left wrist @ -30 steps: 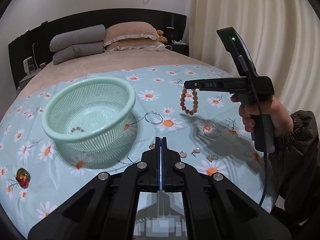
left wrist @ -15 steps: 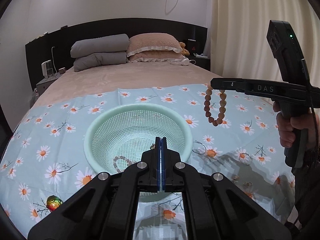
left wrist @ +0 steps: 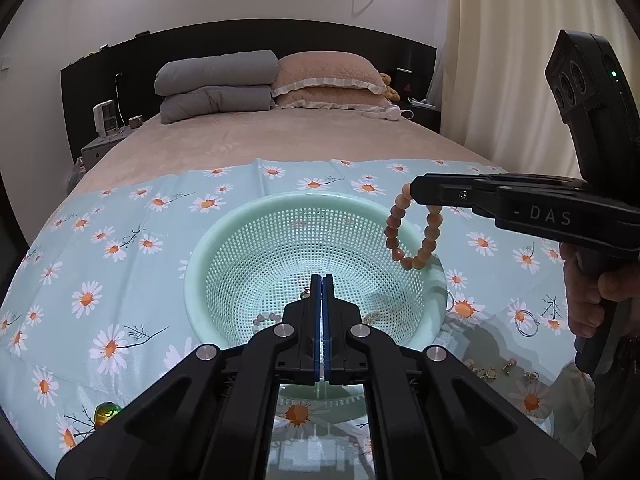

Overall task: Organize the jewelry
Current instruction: 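Lift both items over the green basket and open both tools to release them, then grasp a silver hoop earring with the right tool while the left tool grasps a pearl earring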

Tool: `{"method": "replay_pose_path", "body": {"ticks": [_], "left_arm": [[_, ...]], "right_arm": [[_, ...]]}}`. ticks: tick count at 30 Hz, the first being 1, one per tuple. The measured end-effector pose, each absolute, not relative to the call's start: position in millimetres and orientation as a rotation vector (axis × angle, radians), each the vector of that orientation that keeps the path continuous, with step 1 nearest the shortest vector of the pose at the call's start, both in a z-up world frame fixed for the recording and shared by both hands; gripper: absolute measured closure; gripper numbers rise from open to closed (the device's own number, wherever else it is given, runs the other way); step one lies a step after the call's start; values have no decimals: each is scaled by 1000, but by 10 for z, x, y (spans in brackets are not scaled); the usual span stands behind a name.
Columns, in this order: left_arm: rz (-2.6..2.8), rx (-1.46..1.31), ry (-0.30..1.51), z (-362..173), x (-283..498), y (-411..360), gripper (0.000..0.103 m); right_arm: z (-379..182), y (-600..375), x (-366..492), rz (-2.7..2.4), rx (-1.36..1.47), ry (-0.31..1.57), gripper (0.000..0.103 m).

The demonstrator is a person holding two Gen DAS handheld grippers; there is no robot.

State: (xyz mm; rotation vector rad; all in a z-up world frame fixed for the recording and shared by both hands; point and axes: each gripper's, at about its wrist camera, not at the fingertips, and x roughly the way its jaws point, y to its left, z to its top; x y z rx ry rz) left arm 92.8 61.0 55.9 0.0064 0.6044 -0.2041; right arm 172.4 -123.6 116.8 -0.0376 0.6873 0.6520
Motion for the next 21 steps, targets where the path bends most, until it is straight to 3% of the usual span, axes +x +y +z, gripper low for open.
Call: {"method": "replay_pose_path", "body": {"ticks": [4,5,7,8,10,11,21], "left_arm": [[-171,2,608,511,916,652,99],[-160,-5,608,501,911,674,94],[-144,-19,603,491,884,715,63],[-132,-16,595,497,865,734,55],[-119,-3,569,519,789,751,32],[-110,7,559,529,752,753,29],[-70,47,561,453,550,671,15]], "right_arm": [[1162,-1260,1730,626,-33,680,88],[1163,-1276,1737,621,-29,681,80],[1164,-1311,1738,612,-26,679,61],[1168,-1334,1723,602,-29,667,54],[1165,-1385,1712,582,-33,661,48],[1163,-1419,1712,574,-27,660,42],[1044,-1735,1626,501,48,687,30]]}}
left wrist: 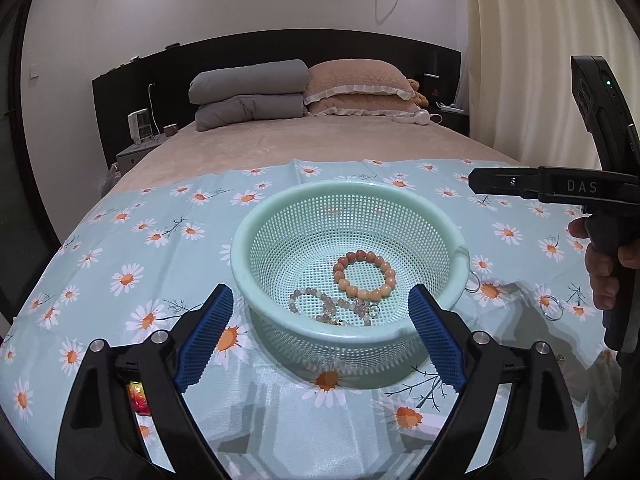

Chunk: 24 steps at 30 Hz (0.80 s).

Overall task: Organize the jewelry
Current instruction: 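Grasp a silver hoop earring with the right tool while the left tool grasps a pearl earring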

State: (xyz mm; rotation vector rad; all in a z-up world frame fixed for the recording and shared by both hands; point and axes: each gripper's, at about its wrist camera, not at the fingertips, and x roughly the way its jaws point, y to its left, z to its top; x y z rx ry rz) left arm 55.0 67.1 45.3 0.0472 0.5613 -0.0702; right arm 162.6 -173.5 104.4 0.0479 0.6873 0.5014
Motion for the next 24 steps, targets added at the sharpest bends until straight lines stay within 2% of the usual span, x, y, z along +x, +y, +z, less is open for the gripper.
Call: {"method": "replay_pose_path", "body": {"ticks": [6,24], "left_arm": [[-83,47,597,302,449,519,10],[-321,116,667,46,378,-544,10]], "right_arm": [[928,-2092,1525,417,66,708,30],[376,-3085,1034,232,-64,803,30]]}}
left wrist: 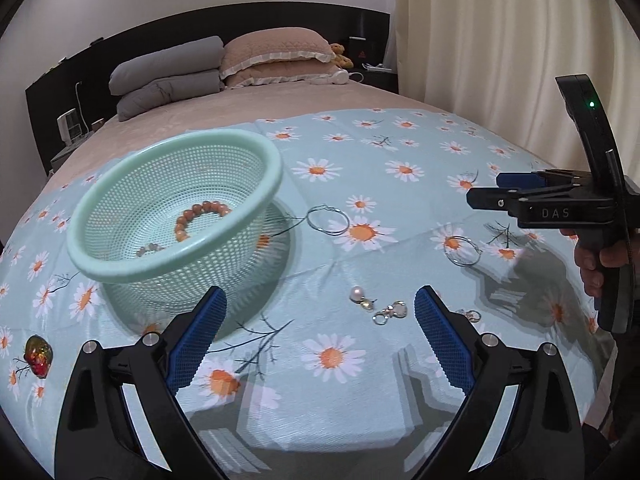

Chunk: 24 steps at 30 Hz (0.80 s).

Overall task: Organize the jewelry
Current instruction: 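Grasp a silver hoop earring with the right tool while the left tool grasps a pearl earring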

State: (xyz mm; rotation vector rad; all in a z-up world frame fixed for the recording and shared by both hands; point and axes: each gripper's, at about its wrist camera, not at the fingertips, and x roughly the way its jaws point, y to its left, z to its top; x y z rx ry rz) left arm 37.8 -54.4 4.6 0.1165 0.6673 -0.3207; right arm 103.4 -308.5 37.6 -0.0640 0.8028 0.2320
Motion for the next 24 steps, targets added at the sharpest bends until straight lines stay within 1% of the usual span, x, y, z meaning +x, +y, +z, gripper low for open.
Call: {"method": "replay_pose_path", "body": {"ticks": [8,11,13,14,15,16,17,18,19,20,21,22,24], "left_arm": [[-370,124,715,-109,588,-884,10],[-361,92,757,-192,726,-899,10],[-340,85,782,-250,798,-908,13],[-340,82,796,-282,824,-915,14],[-343,84,813,-319,845,-926,20],[-348,90,833,-360,866,-938,28],[-350,100,853,-405,880,-956,30],[-344,115,856,-434,879,-969,31],[-340,127,852,-450,868,-982,32],[-339,134,851,-457,862,-991,32],[-339,139,852,-461,858,-996,36],[-335,150,851,-463,851,-1002,39],[-328,166,849,-471,838,-998,49]], "right_arm": [[121,-3119,1020,226,-73,845,32],[49,-3139,1034,207,-72,851,37],[-17,-3147,1058,207,-64,871,42],[-48,-3152,1067,211,-58,882,49],[-73,-3151,1074,212,-55,892,53],[-102,-3152,1081,207,-57,900,59],[-125,-3153,1083,199,-62,903,63],[-132,-3155,1077,197,-64,900,64],[-137,-3153,1073,201,-66,902,69],[-139,-3136,1070,209,-76,907,77],[-141,-3114,1064,215,-92,908,84],[-147,-3088,1053,216,-108,907,86],[-157,-3025,1028,220,-141,904,94]]}}
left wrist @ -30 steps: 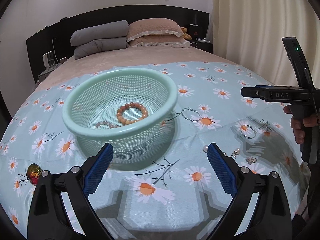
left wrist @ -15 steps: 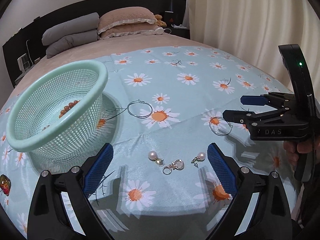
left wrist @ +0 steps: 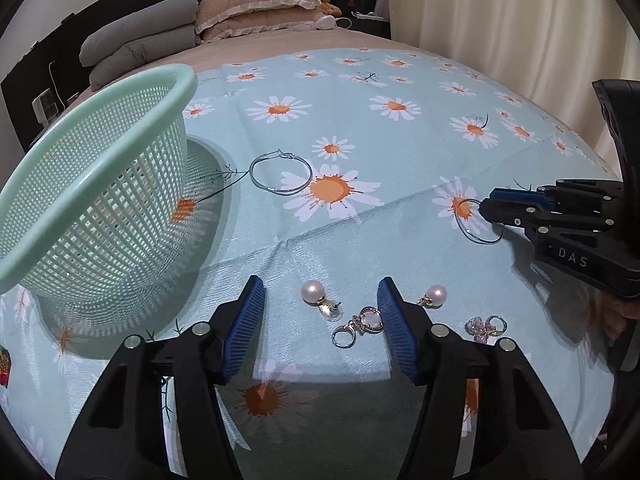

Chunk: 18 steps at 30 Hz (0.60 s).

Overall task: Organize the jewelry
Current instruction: 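Grasp a silver hoop earring with the right tool while the left tool grasps a pearl earring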

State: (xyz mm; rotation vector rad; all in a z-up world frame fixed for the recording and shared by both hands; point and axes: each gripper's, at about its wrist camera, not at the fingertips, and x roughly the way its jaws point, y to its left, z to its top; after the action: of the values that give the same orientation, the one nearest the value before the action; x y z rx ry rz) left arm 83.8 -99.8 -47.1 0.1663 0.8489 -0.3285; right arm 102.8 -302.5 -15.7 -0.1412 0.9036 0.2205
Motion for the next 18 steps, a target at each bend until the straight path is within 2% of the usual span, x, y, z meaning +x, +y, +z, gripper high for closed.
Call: {"method": "replay_pose_path", "body": {"ticks": [1,2,3,5,8,18], "left_arm": [[-329,161,848,-466,833,-982,55],[-331,152,850,-462,829,-960,67],[-338,140,853,-456,828,-923,85],[-365,120,843,-441,809,-876,86],[-369,114,830,-425,771,-841,92],[-364,80,760,-83,622,-653,92]], "right_arm": [[-157,-3005,1018,225,-146,903,97],[-156,-2994,1009,224,-147,901,99],[-155,-2995,999,223,-142,898,100],[-136,-3025,971,206,-120,876,100],[-65,-3107,900,169,-92,829,100],[263,-3236,834,163,-68,760,100]]}}
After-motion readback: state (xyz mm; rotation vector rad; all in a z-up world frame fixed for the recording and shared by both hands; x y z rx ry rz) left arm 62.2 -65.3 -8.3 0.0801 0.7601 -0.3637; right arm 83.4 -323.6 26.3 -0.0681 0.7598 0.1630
